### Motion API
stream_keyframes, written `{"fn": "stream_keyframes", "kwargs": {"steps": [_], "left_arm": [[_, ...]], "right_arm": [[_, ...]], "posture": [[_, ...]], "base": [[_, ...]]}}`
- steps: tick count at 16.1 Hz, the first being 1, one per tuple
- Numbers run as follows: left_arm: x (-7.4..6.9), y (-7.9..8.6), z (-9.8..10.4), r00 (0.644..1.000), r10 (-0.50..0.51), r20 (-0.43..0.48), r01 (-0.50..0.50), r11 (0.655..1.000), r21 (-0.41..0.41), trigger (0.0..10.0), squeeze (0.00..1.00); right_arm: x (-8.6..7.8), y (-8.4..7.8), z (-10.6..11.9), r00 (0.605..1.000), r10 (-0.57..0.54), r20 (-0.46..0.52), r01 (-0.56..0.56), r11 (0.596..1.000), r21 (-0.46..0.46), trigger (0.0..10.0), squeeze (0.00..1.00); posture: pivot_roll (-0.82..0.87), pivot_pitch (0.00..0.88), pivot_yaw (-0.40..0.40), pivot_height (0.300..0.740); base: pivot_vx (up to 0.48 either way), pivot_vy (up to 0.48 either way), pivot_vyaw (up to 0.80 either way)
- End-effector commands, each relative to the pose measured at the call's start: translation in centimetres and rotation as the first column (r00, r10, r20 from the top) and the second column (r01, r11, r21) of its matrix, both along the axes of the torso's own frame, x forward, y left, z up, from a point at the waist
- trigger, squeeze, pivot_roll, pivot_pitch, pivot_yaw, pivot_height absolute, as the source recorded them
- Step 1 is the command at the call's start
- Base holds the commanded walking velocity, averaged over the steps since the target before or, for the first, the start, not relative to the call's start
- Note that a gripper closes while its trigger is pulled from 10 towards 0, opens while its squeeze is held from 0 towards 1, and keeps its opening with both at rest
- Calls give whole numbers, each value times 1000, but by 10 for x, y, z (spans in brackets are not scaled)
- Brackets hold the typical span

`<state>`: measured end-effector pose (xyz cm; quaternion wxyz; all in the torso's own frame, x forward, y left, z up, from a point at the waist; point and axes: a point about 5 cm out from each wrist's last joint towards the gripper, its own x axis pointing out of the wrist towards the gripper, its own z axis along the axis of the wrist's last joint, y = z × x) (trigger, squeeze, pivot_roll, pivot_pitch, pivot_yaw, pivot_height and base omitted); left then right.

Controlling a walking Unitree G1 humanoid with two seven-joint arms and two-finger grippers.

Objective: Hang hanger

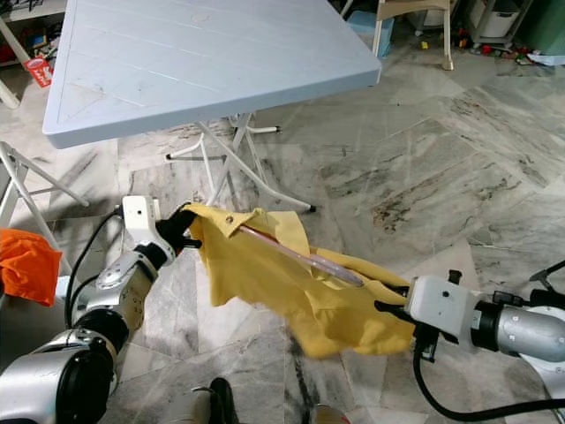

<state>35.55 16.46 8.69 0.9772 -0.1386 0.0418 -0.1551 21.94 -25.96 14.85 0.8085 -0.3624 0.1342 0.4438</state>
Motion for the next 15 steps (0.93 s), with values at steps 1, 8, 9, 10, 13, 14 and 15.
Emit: {"fn": "stream_keyframes", "kwargs": {"steps": [1, 8, 9, 10, 13, 14, 15], "left_arm": [[-6, 88, 14, 896, 445, -11, -443, 890, -103, 0, 0], [-36, 71, -48, 864, 412, -288, -434, 901, -13, 0, 0], [-37, 62, -52, 874, 386, -294, -400, 916, 13, 0, 0], [-37, 60, -52, 880, 378, -289, -387, 922, 28, 0, 0], [-19, 31, -28, 964, 250, -93, -236, 962, 135, 10000, 635], [-15, 24, -20, 973, 230, -34, -223, 964, 147, 10000, 1000], [-13, 18, -15, 979, 203, 8, -202, 969, 139, 10000, 1000]], "right_arm": [[-15, -51, -7, 974, -184, -130, 169, 978, -123, 10000, 0], [-6, -20, 61, 999, -48, 0, 46, 963, 267, 10000, 0], [-5, -17, 60, 999, -43, 0, 41, 960, 278, 10000, 0], [-5, -15, 59, 999, -42, -4, 42, 960, 277, 10000, 0], [3, -6, 35, 996, -85, -26, 89, 973, 215, 10000, 0], [7, 1, 28, 994, -104, -13, 105, 970, 218, 10000, 0], [11, 8, 21, 993, -121, -2, 118, 966, 230, 10000, 0]], "posture": [[-179, 185, 43, 740], [-183, 178, 44, 740], [-184, 177, 44, 740], [-184, 180, 44, 740], [-181, 184, 42, 740], [-175, 189, 41, 740], [-171, 191, 42, 740]], "base": [[0, 0, 0], [0, 0, 0], [0, 0, 0], [0, 0, 0], [0, 0, 0], [0, 0, 0], [0, 0, 0]]}}
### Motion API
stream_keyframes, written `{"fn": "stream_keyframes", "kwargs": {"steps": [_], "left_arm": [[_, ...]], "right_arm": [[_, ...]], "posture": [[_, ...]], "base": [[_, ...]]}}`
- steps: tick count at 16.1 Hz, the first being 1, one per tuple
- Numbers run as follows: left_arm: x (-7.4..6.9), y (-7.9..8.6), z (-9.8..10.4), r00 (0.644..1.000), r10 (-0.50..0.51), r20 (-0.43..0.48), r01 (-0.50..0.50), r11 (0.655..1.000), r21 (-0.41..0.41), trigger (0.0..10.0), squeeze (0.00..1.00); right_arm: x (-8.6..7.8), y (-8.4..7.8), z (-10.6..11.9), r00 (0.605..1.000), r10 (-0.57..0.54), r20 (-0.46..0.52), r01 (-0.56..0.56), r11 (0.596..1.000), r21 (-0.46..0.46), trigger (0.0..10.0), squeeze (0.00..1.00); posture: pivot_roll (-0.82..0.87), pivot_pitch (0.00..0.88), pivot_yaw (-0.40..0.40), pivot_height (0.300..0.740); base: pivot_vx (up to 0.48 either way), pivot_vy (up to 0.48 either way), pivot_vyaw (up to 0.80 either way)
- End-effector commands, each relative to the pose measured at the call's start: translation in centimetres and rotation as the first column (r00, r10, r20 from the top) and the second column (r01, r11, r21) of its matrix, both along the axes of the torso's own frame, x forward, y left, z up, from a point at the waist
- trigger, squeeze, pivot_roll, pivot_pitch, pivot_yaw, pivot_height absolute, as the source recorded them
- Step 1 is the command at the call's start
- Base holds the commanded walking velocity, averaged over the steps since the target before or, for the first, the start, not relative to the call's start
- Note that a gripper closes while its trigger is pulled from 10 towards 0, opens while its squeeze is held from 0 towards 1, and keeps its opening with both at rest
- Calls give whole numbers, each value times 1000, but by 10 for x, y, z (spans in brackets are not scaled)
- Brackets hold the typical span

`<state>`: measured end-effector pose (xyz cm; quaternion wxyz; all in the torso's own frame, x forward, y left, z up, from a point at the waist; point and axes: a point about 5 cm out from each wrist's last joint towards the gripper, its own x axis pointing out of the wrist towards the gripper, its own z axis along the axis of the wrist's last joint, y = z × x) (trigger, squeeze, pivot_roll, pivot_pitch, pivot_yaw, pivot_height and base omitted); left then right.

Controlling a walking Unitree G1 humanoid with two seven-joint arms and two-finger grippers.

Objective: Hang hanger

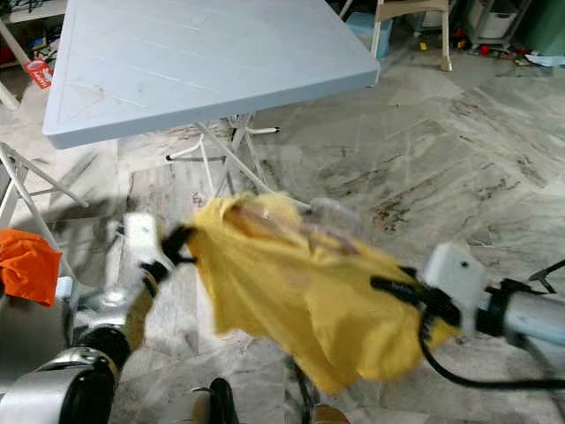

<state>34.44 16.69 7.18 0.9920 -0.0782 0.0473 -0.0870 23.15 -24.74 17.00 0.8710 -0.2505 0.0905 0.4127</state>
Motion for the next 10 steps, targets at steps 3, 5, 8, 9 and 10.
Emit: {"fn": "stream_keyframes", "kwargs": {"steps": [3, 5, 8, 9, 10], "left_arm": [[-1, 6, 13, 990, 41, 138, -56, 993, 107, 10000, 1000], [-4, 5, 13, 987, 28, 161, -53, 987, 154, 10000, 1000], [-5, 3, 8, 990, 40, 138, -59, 988, 142, 10000, 1000], [-5, 4, 7, 990, 47, 131, -71, 981, 179, 10000, 1000], [-6, 6, 8, 988, 38, 151, -77, 962, 262, 10000, 1000]], "right_arm": [[8, 24, -21, 999, -45, 24, 44, 998, 42, 10000, 0], [11, 38, -28, 999, -42, 23, 41, 996, 74, 10000, 0], [17, 52, -33, 998, -54, 36, 51, 994, 97, 10000, 0], [18, 53, -34, 997, -60, 41, 56, 994, 93, 10000, 0], [20, 51, -36, 996, -82, 44, 78, 994, 82, 10000, 0]], "posture": [[-162, 193, 46, 740], [-162, 196, 48, 740], [-161, 194, 49, 740], [-161, 193, 50, 740], [-162, 191, 50, 740]], "base": [[0, 0, 0], [0, 0, 0], [0, 0, 0], [0, 0, 0], [0, 0, 0]]}}
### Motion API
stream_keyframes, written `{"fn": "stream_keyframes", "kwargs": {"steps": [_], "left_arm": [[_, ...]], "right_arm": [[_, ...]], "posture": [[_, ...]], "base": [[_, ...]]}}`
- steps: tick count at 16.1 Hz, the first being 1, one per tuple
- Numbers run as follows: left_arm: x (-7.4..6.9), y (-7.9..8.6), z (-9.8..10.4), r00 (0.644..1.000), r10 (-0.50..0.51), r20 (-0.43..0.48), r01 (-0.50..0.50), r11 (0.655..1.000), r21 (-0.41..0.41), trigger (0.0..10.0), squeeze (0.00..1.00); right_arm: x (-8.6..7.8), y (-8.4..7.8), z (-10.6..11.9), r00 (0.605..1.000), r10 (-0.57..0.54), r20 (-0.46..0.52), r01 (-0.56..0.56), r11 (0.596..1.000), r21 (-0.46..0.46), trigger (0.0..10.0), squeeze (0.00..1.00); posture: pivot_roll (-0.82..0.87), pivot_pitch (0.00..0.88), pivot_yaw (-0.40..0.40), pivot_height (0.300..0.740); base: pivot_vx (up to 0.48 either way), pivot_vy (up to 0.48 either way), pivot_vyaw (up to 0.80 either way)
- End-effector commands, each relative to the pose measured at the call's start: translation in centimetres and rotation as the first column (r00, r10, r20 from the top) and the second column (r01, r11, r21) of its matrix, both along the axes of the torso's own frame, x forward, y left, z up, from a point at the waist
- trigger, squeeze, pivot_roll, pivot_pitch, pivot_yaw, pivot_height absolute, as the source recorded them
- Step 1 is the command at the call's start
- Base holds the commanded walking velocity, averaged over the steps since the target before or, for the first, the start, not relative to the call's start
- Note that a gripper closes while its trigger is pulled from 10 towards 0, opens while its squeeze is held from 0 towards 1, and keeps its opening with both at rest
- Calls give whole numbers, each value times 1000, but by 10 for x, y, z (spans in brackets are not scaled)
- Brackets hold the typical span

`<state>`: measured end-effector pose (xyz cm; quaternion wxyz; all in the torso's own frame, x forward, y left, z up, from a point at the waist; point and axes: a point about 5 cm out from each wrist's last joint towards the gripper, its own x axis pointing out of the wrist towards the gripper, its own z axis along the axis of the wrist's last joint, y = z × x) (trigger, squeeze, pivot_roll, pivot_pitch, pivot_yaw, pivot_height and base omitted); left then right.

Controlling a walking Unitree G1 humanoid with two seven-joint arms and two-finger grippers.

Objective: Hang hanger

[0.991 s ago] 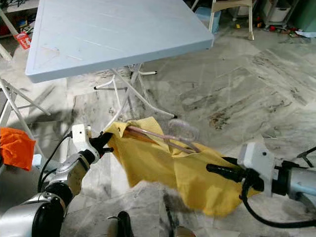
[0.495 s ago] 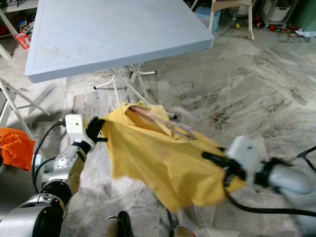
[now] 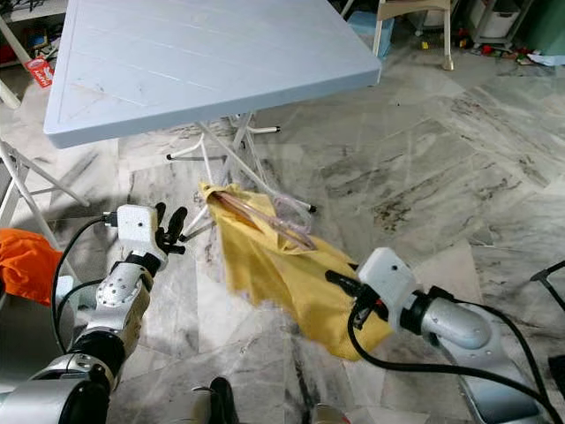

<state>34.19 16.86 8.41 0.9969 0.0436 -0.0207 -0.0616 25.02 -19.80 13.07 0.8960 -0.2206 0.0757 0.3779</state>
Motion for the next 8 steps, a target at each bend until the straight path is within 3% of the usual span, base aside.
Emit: {"fn": "stream_keyframes", "kwargs": {"steps": [1, 3, 5, 7, 8], "left_arm": [[-4, 5, -2, 1000, 7, 14, -8, 999, 48, 10000, 1000], [-2, 1, 5, 998, -10, 60, 10, 1000, 9, 10000, 1000], [1, -18, 15, 989, -92, 115, 108, 985, -136, 10000, 1000], [2, -45, 22, 965, -213, 151, 245, 938, -246, 10000, 1000], [0, -55, 23, 948, -276, 158, 310, 914, -263, 10000, 1000]], "right_arm": [[2, 1, 3, 1000, -5, 22, 5, 1000, 2, 10000, 0], [3, 1, 3, 1000, -11, 25, 11, 1000, -1, 10000, 0], [6, 4, 2, 999, -24, 31, 24, 1000, -2, 10000, 0], [9, 8, -3, 999, -43, 31, 43, 999, -14, 10000, 0], [11, 8, -4, 998, -61, 34, 62, 998, -19, 10000, 0]], "posture": [[-162, 191, 50, 740], [-163, 187, 48, 740], [-162, 186, 46, 740], [-164, 188, 51, 740], [-164, 188, 51, 740]], "base": [[0, 0, 0], [0, 0, 0], [0, 0, 0], [0, 0, 0], [0, 0, 0]]}}
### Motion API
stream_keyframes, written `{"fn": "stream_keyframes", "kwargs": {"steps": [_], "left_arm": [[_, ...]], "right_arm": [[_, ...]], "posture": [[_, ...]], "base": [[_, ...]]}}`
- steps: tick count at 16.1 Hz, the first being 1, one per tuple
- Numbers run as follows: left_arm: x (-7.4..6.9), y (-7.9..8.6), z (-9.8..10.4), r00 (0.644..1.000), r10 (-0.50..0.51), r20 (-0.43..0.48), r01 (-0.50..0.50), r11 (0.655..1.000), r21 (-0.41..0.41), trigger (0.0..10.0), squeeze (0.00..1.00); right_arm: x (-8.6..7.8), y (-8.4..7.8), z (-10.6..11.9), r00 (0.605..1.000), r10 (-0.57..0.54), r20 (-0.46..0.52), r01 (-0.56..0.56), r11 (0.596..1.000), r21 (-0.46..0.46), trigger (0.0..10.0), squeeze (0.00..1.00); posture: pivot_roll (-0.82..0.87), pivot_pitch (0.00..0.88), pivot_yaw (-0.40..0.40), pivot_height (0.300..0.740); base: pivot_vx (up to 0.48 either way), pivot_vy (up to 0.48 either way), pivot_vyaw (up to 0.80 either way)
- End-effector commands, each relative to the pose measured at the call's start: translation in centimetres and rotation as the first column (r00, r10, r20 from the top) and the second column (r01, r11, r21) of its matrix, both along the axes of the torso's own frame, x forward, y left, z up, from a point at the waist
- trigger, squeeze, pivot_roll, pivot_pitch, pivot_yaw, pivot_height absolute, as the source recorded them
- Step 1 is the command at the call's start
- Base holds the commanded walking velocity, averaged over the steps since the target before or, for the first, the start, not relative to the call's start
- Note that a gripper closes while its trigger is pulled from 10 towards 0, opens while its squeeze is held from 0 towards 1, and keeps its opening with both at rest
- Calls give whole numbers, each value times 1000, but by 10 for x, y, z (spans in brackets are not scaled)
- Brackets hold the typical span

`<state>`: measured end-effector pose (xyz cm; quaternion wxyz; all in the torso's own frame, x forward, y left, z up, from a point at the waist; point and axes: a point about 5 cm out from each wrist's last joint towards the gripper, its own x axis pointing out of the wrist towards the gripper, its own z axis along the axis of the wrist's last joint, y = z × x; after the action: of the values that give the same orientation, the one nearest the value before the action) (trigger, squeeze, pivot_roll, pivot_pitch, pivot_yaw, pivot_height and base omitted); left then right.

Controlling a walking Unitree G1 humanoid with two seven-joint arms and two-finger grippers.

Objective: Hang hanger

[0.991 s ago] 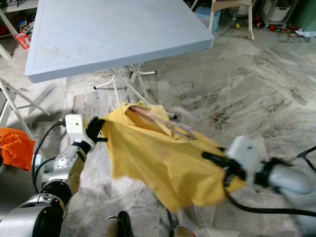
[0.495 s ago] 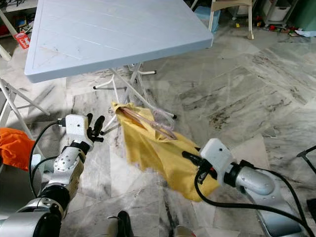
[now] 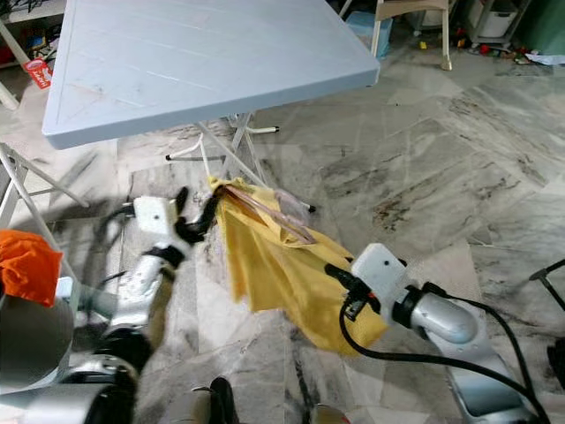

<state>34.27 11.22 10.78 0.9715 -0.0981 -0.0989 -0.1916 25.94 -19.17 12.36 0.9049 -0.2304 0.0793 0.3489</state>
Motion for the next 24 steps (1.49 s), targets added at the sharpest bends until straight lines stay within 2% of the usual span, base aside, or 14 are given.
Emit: {"fn": "stream_keyframes", "kwargs": {"steps": [1, 4, 9, 10, 13, 15, 16, 17, 18, 19, 20, 24], "left_arm": [[-2, -3, -3, 998, -59, -12, 59, 998, 5, 10000, 1000], [-5, -2, -10, 998, -56, -36, 57, 998, 32, 10000, 1000], [4, 17, -14, 994, 55, -92, -41, 988, 152, 10000, 1000], [6, 21, -14, 991, 89, -99, -69, 979, 190, 10000, 0], [10, 27, -10, 986, 134, -99, -113, 974, 195, 10000, 0], [12, 25, -8, 986, 137, -98, -116, 975, 191, 10000, 0], [13, 24, -8, 985, 142, -99, -121, 974, 193, 9686, 0], [14, 24, -7, 984, 149, -99, -128, 972, 195, 7098, 0], [15, 24, -6, 983, 154, -98, -133, 972, 192, 6824, 0], [16, 24, -4, 982, 159, -98, -138, 972, 190, 4000, 0], [17, 25, -3, 981, 168, -98, -147, 970, 192, 0, 0], [20, 32, 2, 976, 200, -86, -182, 967, 178, 0, 0]], "right_arm": [[3, 2, 2, 1000, -17, 22, 17, 1000, 0, 10000, 0], [2, 7, -1, 1000, -12, 15, 12, 1000, 11, 10000, 0], [1, 9, 7, 1000, 5, 26, -6, 1000, 30, 10000, 0], [2, 9, 11, 999, 8, 35, -9, 999, 34, 10000, 0], [-1, 9, 17, 999, 24, 41, -25, 999, 39, 10000, 0], [-4, 11, 19, 998, 44, 38, -46, 998, 41, 10000, 0], [-5, 13, 20, 998, 59, 35, -61, 997, 48, 10000, 0], [-8, 15, 22, 996, 80, 26, -82, 995, 60, 10000, 0], [-12, 18, 24, 994, 110, 13, -111, 991, 74, 10000, 0], [-13, 17, 24, 994, 111, 9, -111, 991, 74, 10000, 0], [-13, 17, 24, 994, 108, 8, -108, 992, 71, 10000, 0], [-16, 14, 24, 993, 116, -16, -114, 991, 71, 10000, 0]], "posture": [[-164, 188, 51, 740], [-169, 190, 57, 740], [-178, 186, 54, 740], [-182, 186, 53, 740], [-187, 188, 51, 740], [-192, 191, 50, 740], [-192, 191, 50, 740], [-196, 192, 50, 740], [-196, 192, 50, 740], [-198, 192, 51, 740], [-198, 192, 51, 740], [-204, 190, 51, 740]], "base": [[0, 0, 0], [0, 0, 0], [0, 0, 0], [0, 0, 0], [0, 0, 0], [0, 0, 0], [0, 0, 0], [0, 0, 0], [0, 0, 0], [0, 0, 0], [0, 0, 0], [0, 0, 0]]}}
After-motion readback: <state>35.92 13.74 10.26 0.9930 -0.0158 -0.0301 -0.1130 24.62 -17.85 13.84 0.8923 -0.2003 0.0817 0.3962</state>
